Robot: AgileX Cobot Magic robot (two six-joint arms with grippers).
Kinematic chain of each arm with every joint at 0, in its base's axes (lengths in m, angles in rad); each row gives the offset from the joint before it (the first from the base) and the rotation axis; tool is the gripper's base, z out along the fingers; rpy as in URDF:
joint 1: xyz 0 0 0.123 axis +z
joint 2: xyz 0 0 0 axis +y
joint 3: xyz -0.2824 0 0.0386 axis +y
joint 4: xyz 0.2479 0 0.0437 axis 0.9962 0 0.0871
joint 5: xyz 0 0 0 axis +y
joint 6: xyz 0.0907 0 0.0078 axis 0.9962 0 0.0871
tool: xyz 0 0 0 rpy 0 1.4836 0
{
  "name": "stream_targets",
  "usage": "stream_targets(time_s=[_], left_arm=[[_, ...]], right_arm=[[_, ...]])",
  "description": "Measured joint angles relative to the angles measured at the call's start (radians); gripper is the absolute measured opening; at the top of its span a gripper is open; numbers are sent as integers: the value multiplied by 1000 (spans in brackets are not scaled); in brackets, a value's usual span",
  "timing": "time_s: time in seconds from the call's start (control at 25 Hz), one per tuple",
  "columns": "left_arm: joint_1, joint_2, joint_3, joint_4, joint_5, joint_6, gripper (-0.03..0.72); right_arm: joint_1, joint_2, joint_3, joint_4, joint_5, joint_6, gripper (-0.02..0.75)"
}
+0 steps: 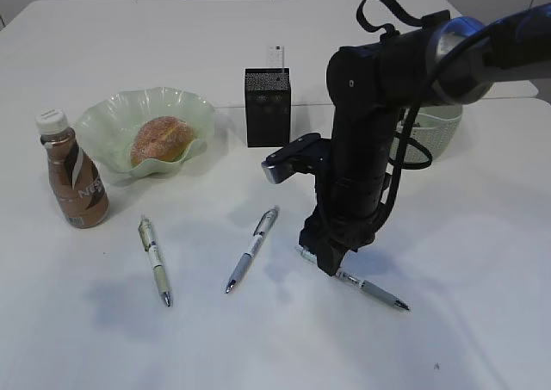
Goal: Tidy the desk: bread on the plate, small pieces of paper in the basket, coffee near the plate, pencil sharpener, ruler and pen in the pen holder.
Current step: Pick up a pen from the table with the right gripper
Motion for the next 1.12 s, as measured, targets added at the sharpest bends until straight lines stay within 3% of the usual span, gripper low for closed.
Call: stream_targets(time_s=[1.12], left_arm=[[0, 0, 0, 0, 0, 0, 349]], right_arm=[[0, 62, 0, -2, -14, -25, 438]])
